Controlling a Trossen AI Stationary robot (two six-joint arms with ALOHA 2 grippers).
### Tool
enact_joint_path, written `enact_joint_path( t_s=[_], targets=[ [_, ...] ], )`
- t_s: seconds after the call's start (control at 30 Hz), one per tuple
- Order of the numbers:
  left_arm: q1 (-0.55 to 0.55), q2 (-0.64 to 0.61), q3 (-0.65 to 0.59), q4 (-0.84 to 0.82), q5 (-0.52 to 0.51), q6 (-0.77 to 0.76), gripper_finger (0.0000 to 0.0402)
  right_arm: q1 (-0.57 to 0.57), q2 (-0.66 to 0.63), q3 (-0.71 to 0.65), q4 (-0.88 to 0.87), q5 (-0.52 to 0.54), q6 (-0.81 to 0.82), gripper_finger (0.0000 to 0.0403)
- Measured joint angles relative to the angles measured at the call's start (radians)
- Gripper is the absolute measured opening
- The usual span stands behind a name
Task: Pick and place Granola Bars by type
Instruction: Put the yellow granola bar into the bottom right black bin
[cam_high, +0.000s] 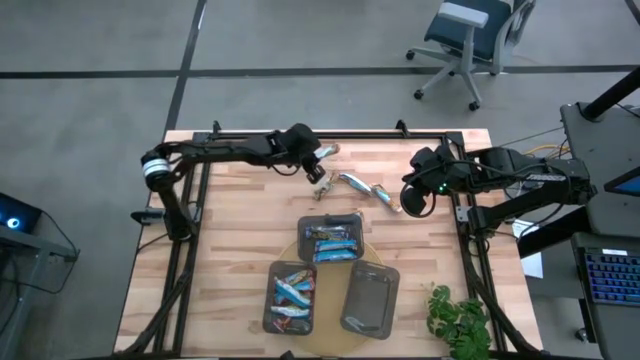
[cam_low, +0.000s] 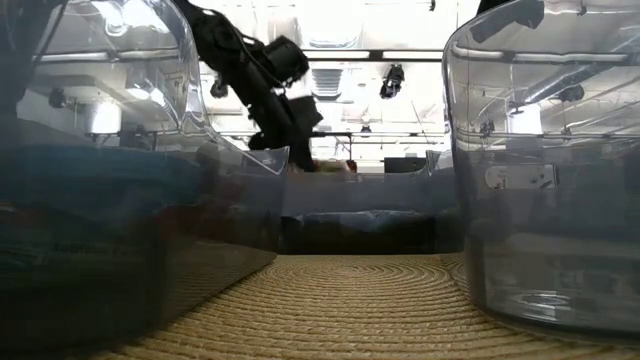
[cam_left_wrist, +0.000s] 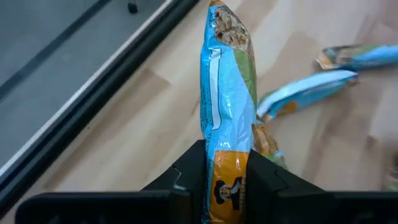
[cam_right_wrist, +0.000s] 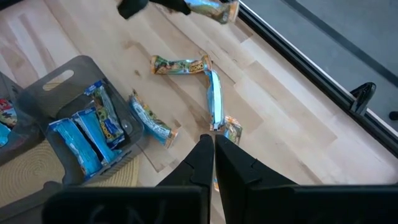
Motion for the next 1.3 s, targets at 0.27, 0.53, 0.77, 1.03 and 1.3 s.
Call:
enact_joint_path(
  t_s=[0.27,0.53,0.77,1.03,1.3],
  targets=[
    [-0.010,-0.130,0.000,-0.072,0.051,0.001,0.0060,0.000,-0.003,0.000,0.001,0.004,-0.007,0.0009],
    [-0.025,-0.279,0.000,-0.086,0.162,-0.022,0.0060,0.000,-0.017,0.000,0.001,0.005,-0.020,0.0009],
    [-0.035,-0.402,0.001,-0.088,0.167,-0.037,0.0060,0.000,-0.034,0.000,0.001,0.006,-0.028,0.0008],
    [-0.053,-0.520,0.001,-0.089,0.180,-0.065,0.0060,0.000,-0.054,0.000,0.001,0.007,-0.029,0.0009],
    [-0.078,-0.620,0.001,-0.091,0.225,-0.087,0.0060,0.000,-0.071,0.001,0.001,0.007,-0.037,0.0008]
  ],
)
